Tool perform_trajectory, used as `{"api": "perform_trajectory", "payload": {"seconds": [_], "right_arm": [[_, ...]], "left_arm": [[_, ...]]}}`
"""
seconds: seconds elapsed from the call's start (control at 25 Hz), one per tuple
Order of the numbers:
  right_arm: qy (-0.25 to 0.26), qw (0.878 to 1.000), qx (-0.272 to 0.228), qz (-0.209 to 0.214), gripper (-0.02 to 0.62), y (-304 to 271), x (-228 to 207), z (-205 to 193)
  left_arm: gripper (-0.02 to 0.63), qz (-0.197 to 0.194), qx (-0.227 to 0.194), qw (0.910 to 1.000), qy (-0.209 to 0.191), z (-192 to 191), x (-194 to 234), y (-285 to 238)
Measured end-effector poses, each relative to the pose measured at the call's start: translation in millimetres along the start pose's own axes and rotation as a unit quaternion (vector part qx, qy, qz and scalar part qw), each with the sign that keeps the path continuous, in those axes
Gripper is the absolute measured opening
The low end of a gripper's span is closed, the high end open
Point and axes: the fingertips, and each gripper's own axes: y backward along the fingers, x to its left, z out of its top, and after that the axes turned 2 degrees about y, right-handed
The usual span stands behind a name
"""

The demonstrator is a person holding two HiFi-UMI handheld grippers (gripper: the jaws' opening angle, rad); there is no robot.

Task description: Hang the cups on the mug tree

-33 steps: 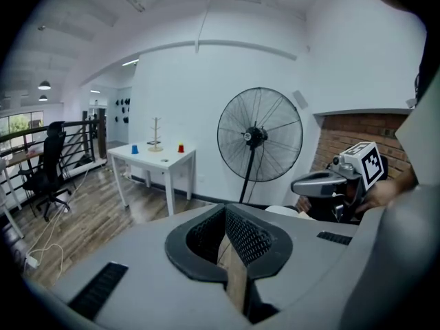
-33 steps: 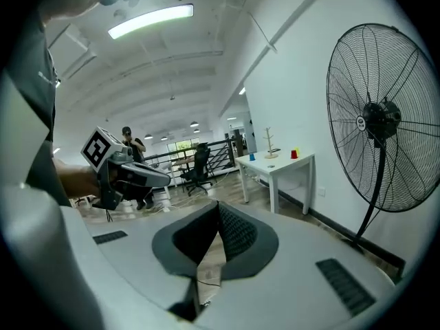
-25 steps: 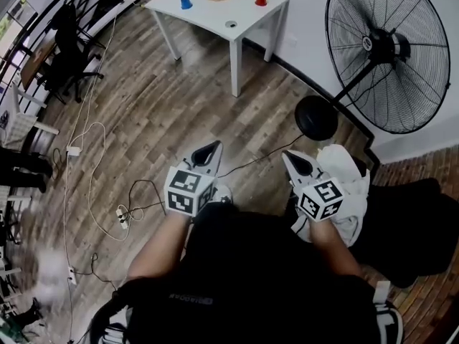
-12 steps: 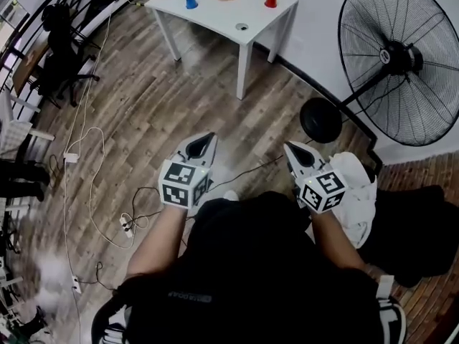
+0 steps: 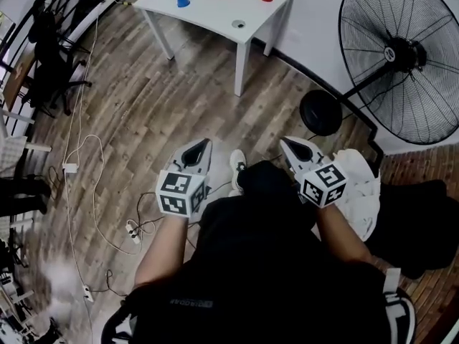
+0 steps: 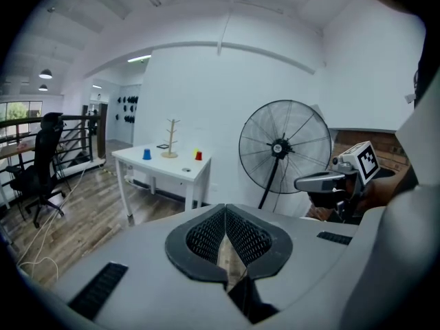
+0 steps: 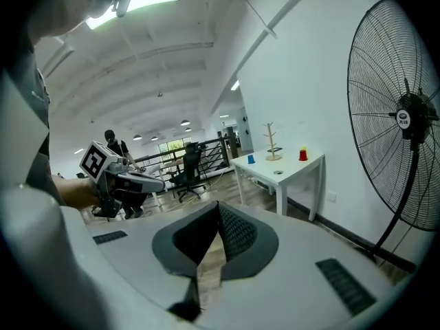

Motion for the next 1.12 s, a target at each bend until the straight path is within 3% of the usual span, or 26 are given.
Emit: {"api": "perform_trajectory", "payload": {"seconds": [0.32, 0.56, 0.8, 1.12], "right_arm": [[-0.004, 1.0, 0.0, -0.001, 0.008, -36.3, -35.6, 7.3], [-0.013, 1.0, -0.004, 0.008, 0.008, -78.6, -72.2, 26.5], [-0.018, 1.0, 0.005, 0.014, 0.008, -120.3, -142.3, 51.4], [-0.002, 0.999, -0.03, 0.026, 0.008, -184.4, -233.0, 112.4]], "left_arm": [[0.017, 0.005, 0.001, 1.0, 0.003, 15.4, 28.8, -40.7], [0.017, 0.007, 0.032, 0.9995, -0.002, 27.8, 56.4, -85.8], [0.017, 0.008, 0.025, 0.9995, -0.016, 84.1, 75.5, -154.6], [0.017, 0.02, 0.011, 0.9995, -0.022, 155.4, 104.2, -247.8]]}}
